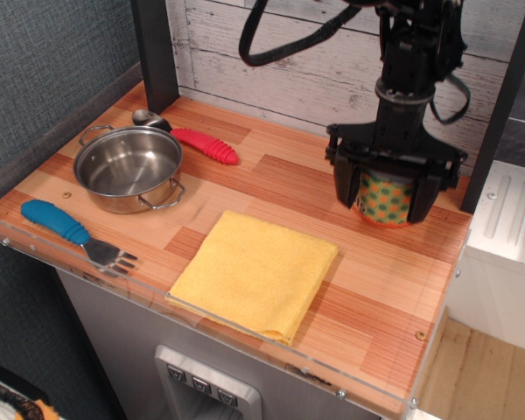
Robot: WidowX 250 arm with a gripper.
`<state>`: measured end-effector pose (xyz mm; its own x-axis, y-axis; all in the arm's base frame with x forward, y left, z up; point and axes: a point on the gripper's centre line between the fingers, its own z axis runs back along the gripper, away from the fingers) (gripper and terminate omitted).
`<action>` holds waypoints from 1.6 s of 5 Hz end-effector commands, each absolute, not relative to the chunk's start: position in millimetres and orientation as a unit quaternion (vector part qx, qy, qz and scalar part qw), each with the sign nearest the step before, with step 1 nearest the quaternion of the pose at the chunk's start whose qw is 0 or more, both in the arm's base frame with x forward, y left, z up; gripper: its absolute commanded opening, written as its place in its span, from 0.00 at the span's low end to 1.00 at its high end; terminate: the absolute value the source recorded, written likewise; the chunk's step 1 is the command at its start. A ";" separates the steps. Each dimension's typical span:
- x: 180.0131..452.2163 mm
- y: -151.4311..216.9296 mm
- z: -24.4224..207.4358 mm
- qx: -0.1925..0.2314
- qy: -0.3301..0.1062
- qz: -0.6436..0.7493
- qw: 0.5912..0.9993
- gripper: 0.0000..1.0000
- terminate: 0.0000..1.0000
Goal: Move the can to the back nearer the wall on the right side.
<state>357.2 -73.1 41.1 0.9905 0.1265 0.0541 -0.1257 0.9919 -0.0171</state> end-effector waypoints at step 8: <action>275.5 -88.7 120.5 0.015 -0.062 0.011 0.998 1.00 0.00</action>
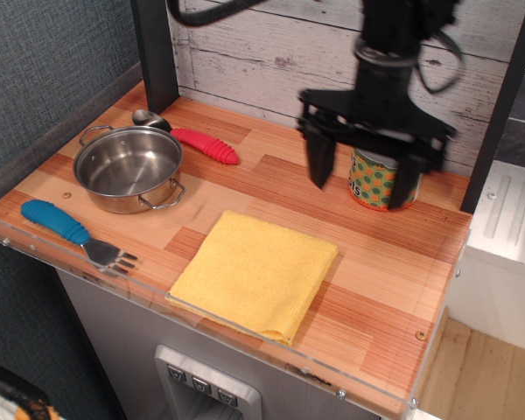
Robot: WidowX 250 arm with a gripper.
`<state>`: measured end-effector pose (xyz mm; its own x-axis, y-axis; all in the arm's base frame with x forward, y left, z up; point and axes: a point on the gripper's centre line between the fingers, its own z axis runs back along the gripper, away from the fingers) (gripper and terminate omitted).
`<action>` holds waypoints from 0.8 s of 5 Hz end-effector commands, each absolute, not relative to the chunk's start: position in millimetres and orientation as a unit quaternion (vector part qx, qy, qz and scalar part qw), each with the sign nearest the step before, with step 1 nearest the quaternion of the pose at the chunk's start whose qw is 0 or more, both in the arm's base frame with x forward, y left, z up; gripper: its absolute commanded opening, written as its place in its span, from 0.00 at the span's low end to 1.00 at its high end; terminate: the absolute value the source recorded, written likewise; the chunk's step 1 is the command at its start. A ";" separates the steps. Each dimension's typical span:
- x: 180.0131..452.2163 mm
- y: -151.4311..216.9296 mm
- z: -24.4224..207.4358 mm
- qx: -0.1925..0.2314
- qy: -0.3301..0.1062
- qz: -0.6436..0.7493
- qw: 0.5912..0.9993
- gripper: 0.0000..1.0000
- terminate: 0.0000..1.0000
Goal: Move the can to the back nearer the wall on the right side.
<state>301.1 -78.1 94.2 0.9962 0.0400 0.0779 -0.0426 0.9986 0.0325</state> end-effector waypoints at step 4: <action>217.2 -79.9 178.4 -0.024 -0.070 0.013 0.997 1.00 0.00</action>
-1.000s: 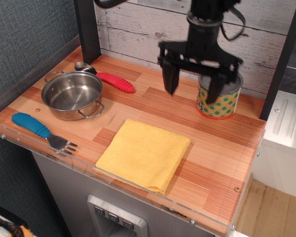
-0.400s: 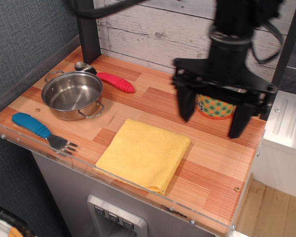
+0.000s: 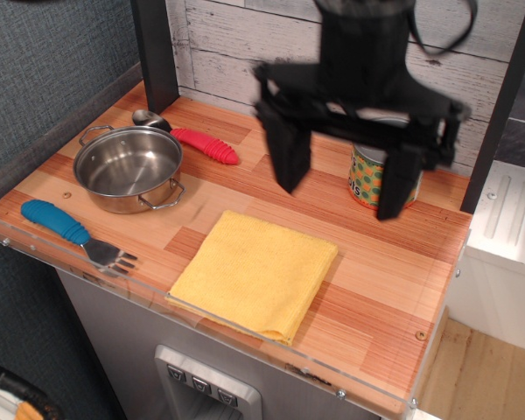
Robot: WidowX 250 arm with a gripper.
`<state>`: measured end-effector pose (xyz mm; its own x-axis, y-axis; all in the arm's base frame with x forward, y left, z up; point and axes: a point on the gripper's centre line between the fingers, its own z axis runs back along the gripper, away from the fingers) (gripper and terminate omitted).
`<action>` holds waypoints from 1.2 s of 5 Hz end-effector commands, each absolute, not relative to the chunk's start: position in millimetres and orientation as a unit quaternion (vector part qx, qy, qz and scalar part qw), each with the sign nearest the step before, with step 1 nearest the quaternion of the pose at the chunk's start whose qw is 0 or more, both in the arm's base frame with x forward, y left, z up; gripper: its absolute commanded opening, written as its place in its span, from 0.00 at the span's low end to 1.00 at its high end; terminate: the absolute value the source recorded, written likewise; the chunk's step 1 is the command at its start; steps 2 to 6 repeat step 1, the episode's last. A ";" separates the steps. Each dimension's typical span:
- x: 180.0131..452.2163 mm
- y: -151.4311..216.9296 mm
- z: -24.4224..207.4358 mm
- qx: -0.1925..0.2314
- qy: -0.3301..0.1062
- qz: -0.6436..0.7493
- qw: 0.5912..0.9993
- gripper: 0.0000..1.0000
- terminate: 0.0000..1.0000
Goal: Move the can to the back nearer the wall on the right side.
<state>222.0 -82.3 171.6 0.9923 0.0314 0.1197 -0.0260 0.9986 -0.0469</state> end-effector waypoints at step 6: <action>217.2 -79.9 178.4 -0.024 -0.070 0.013 0.997 1.00 1.00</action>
